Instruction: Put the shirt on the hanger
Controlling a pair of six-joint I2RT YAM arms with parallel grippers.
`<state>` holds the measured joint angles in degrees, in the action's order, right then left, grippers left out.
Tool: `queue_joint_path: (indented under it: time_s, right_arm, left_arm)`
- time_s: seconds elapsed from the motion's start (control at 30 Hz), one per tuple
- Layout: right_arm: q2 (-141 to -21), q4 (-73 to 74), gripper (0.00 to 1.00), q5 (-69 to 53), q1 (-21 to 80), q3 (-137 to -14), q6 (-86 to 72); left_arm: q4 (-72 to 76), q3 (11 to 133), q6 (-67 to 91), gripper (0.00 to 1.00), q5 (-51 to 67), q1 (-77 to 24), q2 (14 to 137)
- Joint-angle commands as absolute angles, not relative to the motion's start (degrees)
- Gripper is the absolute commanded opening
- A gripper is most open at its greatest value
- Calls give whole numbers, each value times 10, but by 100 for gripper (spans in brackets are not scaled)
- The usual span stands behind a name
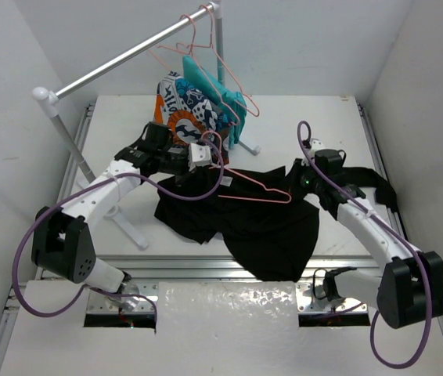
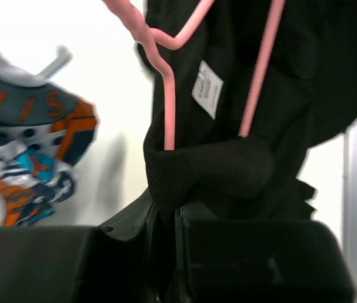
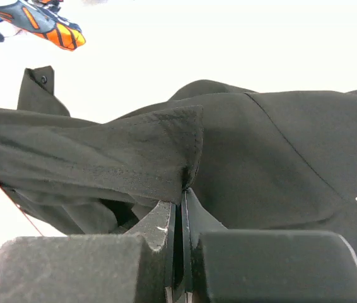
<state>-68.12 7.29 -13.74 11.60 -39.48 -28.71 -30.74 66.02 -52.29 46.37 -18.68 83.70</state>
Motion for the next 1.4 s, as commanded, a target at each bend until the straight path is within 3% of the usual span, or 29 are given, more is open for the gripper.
queue_joint_path:
  time_s: [0.0, 0.33, 0.5, 0.63, 0.87, 0.97, 1.1, 1.2, 1.27, 1.37]
  right_arm:
    - [-660, 127, 0, -63, 104, -418, -255]
    - [-611, 210, 0, -13, 112, -494, -180]
    - [-610, 220, 0, 23, 132, -507, -134]
    - [-625, 232, 0, -30, 130, -511, -102]
    - [-654, 263, 0, -17, 123, -519, -94]
    - [-651, 256, 0, -104, 120, -514, -67]
    - [-628, 211, 17, -222, 120, -483, -51]
    - [-592, 153, 60, -254, 120, -456, -37]
    - [-571, 144, 80, -236, 120, -454, -29]
    - [-559, 160, 84, -201, 119, -480, -7]
  left_arm:
    - [-239, 688, -472, 0, 393, -178, 835]
    - [-225, 711, -462, 0, 216, -209, 837]
    - [-216, 695, -471, 0, 201, -237, 827]
    - [-204, 694, -488, 0, 174, -236, 824]
    - [-163, 694, -490, 0, 85, -230, 829]
    - [-149, 686, -511, 0, 71, -230, 822]
    - [-201, 696, -527, 0, 219, -234, 796]
    - [-243, 685, -545, 0, 329, -237, 780]
    - [-275, 677, -562, 0, 376, -237, 778]
    - [-287, 663, -576, 0, 374, -237, 777]
